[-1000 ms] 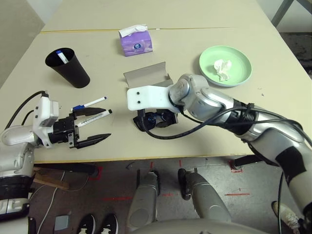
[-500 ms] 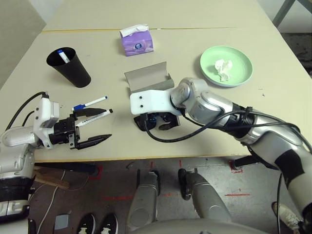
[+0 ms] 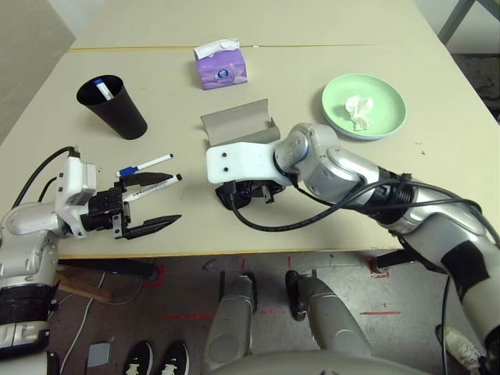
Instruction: Organize and tidy the items on the table.
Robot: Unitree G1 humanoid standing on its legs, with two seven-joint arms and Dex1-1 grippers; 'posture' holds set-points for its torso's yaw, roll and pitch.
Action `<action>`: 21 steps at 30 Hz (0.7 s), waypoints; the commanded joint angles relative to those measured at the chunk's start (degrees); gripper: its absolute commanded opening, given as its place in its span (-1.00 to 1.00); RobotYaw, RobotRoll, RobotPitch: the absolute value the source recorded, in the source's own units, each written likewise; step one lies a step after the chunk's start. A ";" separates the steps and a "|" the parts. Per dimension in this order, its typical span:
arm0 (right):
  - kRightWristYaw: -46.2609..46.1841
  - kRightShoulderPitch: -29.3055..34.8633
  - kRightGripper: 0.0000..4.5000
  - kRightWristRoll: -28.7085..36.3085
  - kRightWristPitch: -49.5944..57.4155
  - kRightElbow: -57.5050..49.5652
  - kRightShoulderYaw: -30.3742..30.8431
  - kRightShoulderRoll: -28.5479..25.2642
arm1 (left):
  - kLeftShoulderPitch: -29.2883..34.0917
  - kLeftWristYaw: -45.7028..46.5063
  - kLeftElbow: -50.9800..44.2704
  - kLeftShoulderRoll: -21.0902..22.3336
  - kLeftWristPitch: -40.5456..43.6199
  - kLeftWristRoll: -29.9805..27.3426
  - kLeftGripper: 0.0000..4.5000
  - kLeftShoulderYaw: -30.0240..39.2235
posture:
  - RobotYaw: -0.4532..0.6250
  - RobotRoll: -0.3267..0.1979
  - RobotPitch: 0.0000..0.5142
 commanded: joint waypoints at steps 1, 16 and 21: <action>0.91 -0.12 -0.98 0.06 -0.04 -1.73 -1.30 -0.06 | 1.16 0.46 -1.76 -0.06 1.11 -0.43 1.00 0.63 | -0.03 0.25 -0.04; 3.01 -1.57 0.28 -0.27 -0.38 -0.91 -2.87 -0.66 | 0.46 1.50 -2.60 0.03 2.69 -0.18 1.00 -0.23 | -0.05 0.25 -0.03; 1.73 0.03 0.98 -1.34 -2.32 1.11 -2.06 -0.31 | 0.22 1.44 -2.72 -0.07 2.87 -0.08 1.00 -0.34 | -0.05 0.25 -0.03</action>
